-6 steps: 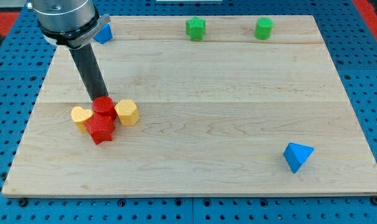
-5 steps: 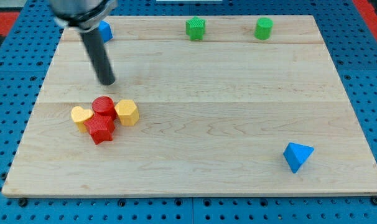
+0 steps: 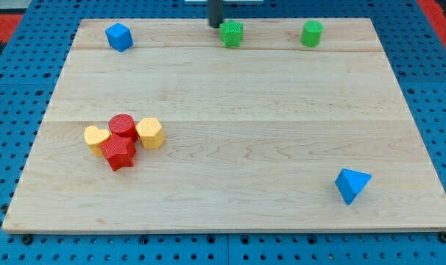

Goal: Drag the green circle into the green star

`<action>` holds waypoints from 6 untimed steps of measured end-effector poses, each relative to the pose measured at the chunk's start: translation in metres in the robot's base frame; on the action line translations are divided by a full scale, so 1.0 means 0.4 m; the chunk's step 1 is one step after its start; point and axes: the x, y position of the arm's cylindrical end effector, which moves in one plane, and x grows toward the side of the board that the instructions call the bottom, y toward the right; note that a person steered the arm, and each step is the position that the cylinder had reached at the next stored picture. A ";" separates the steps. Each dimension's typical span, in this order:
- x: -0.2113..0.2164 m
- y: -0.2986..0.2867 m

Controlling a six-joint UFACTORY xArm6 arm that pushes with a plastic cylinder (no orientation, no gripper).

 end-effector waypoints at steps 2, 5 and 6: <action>0.067 0.112; 0.105 -0.105; 0.105 -0.063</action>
